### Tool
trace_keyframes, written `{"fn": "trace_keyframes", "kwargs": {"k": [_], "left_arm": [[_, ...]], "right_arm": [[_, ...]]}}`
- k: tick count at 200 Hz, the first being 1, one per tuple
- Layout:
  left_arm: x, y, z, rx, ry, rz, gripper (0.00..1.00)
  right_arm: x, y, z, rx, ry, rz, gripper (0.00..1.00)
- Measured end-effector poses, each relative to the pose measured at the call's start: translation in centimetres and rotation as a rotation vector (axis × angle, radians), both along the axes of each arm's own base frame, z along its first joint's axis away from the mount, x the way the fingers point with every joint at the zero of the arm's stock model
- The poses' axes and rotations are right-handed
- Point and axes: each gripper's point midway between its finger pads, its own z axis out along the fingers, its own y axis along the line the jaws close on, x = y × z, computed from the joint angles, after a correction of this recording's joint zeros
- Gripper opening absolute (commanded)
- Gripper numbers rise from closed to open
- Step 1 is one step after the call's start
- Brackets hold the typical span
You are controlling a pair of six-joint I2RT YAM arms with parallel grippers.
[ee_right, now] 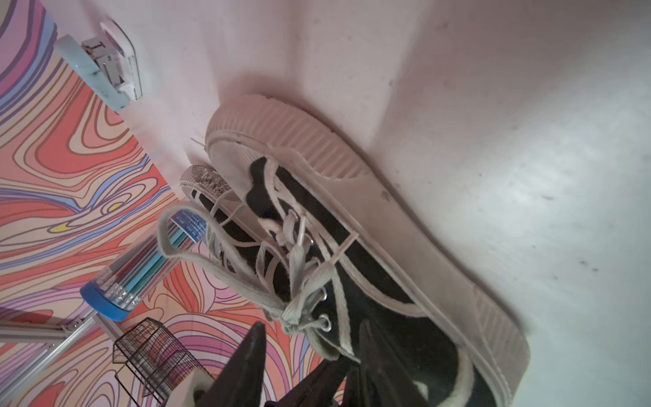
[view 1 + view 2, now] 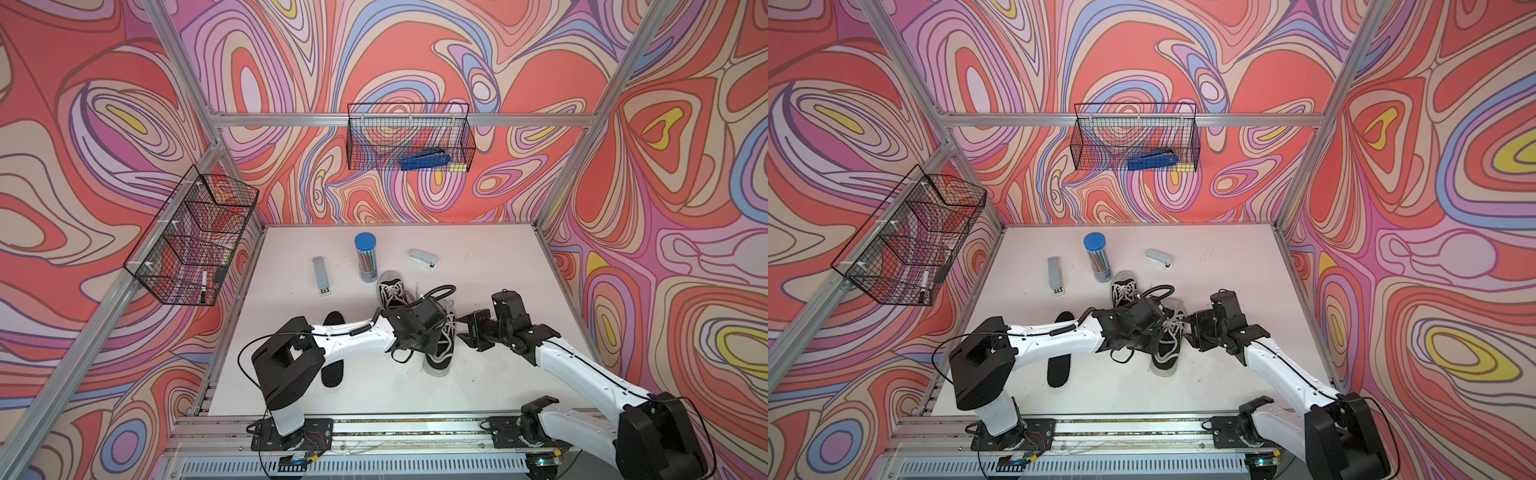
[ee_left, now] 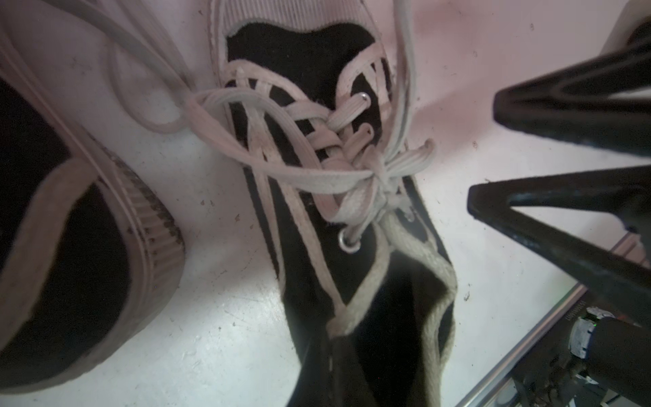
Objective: Remove the insole from the shoe
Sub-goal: Untie the shoelace on the shoe.
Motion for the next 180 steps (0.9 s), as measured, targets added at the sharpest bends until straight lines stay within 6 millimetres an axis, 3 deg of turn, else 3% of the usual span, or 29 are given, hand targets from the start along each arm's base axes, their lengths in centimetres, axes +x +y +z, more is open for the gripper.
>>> {"fn": "trace_keyframes", "kwargs": {"k": [46,70,101,126,150,180], "left_arm": [[0.0,0.0,0.0,0.000,0.000,0.000,0.00],[0.0,0.0,0.1,-0.001,-0.001,0.000,0.00],[0.0,0.0,0.1,-0.002,-0.001,0.000,0.00],[0.0,0.1,0.1,-0.001,-0.002,0.001,0.00],[0.0,0.2,0.1,0.001,-0.006,0.004,0.00],[0.1,0.3,0.1,0.005,-0.008,0.010,0.00]], "right_arm": [[0.6,0.5,-1.3,0.008,0.077,-0.056,0.46],[1.2,0.5,-1.7,0.010,0.081,-0.077,0.36],[1.8,0.6,-2.1,0.012,0.079,-0.096,0.08],[2.0,0.3,-2.0,0.003,0.073,-0.109,0.00],[1.8,-0.4,-0.8,-0.015,0.031,-0.128,0.00],[1.8,-2.6,2.6,-0.064,-0.071,-0.171,0.00]]}}
